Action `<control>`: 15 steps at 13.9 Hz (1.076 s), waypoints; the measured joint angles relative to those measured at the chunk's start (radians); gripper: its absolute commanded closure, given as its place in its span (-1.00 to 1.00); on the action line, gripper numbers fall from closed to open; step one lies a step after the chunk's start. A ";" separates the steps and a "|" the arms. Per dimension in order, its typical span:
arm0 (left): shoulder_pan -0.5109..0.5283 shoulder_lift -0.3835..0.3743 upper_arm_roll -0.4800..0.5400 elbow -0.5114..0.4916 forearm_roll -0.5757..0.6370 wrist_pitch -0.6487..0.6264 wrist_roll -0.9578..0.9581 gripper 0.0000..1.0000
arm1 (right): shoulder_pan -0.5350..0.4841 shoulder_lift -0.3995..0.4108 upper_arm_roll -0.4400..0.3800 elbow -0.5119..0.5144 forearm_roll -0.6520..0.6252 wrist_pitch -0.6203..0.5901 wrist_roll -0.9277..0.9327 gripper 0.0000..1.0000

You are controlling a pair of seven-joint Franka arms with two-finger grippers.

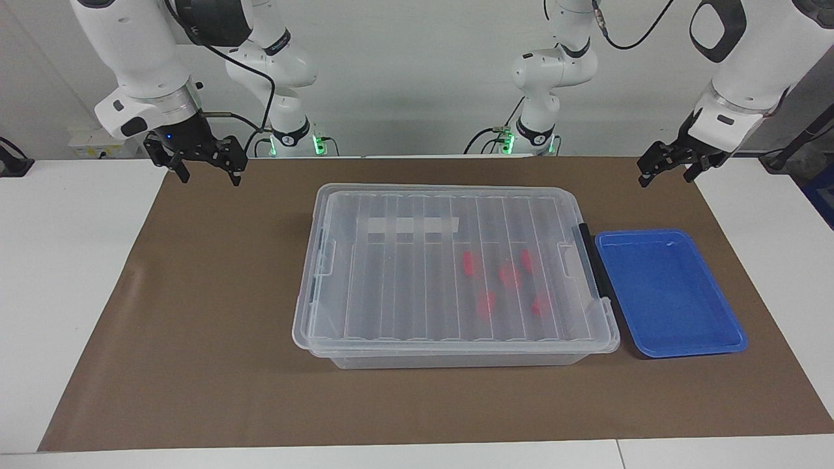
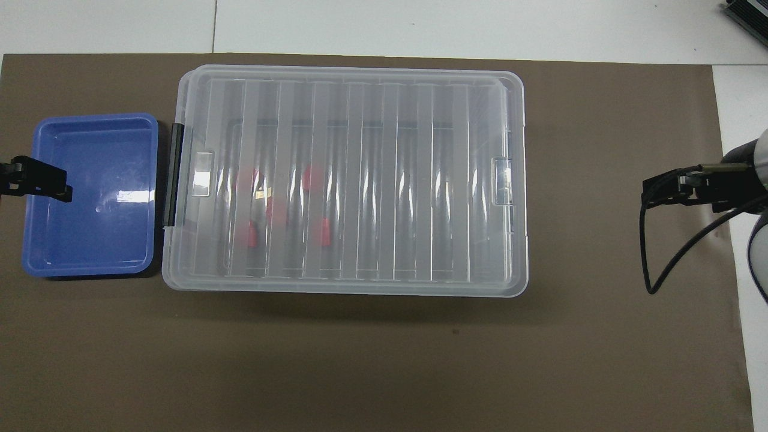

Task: Place red block in blue tray from box
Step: 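Move the right gripper toward the clear box lid edge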

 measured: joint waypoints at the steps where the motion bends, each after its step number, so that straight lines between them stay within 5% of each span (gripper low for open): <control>1: 0.000 0.000 0.000 0.000 0.000 0.000 0.000 -1.00 | 0.000 0.000 0.000 0.000 0.000 0.000 0.000 -1.00; 10: 0.000 0.000 0.000 0.000 0.000 0.000 0.000 -1.00 | 0.002 0.000 0.002 0.000 0.000 0.002 0.000 -0.96; 15: 0.000 0.000 0.000 0.000 0.000 0.000 0.000 -1.00 | 0.027 0.003 0.016 -0.056 0.001 0.122 0.031 -0.90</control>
